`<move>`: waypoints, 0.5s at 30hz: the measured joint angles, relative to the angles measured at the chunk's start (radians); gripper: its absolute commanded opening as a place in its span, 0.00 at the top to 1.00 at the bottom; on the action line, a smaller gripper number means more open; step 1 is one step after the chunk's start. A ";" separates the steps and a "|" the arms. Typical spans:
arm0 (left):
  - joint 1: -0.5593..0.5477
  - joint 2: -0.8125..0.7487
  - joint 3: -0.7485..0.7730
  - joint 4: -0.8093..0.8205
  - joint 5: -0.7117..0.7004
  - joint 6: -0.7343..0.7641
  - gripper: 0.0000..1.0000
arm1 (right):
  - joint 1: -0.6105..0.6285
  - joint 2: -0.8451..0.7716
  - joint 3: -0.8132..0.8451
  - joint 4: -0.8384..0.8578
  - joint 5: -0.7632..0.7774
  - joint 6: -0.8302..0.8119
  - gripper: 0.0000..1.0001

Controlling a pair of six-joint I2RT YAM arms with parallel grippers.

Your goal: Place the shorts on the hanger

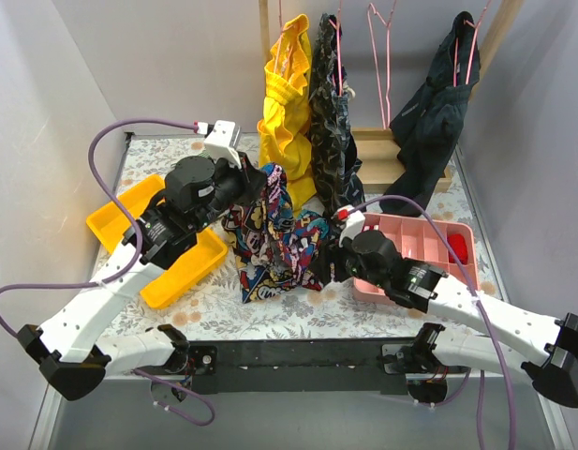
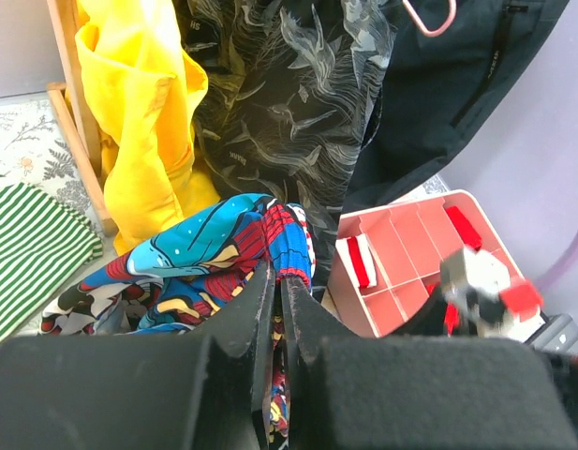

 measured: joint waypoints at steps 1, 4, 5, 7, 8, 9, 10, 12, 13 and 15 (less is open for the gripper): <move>0.000 0.009 0.011 -0.007 0.001 0.000 1.00 | 0.026 0.003 0.000 0.008 0.008 -0.010 0.29; 0.000 0.033 0.028 -0.025 0.004 0.000 1.00 | 0.108 0.004 0.000 0.032 0.036 -0.031 0.28; 0.000 0.039 0.029 -0.030 0.005 0.000 1.00 | 0.136 0.006 0.002 0.041 0.048 -0.039 0.28; 0.000 0.051 0.029 -0.047 0.010 -0.001 1.00 | 0.166 0.032 0.011 0.053 0.072 -0.048 0.27; 0.000 0.054 0.029 -0.053 0.012 -0.001 1.00 | 0.169 0.053 0.019 0.057 0.085 -0.051 0.26; 0.000 0.055 0.029 -0.057 0.013 -0.001 1.00 | 0.171 0.083 0.032 0.061 0.100 -0.054 0.27; 0.000 0.055 0.029 -0.060 0.014 -0.001 1.00 | 0.172 0.124 0.049 0.063 0.119 -0.060 0.28; 0.000 0.055 0.034 -0.071 0.016 -0.001 1.00 | 0.173 0.181 0.072 0.067 0.160 -0.073 0.32; 0.000 0.055 0.041 -0.078 0.016 -0.001 1.00 | 0.174 0.231 0.091 0.072 0.170 -0.074 0.31; 0.000 0.055 0.041 -0.083 0.015 0.000 1.00 | 0.174 0.253 0.115 0.072 0.177 -0.075 0.31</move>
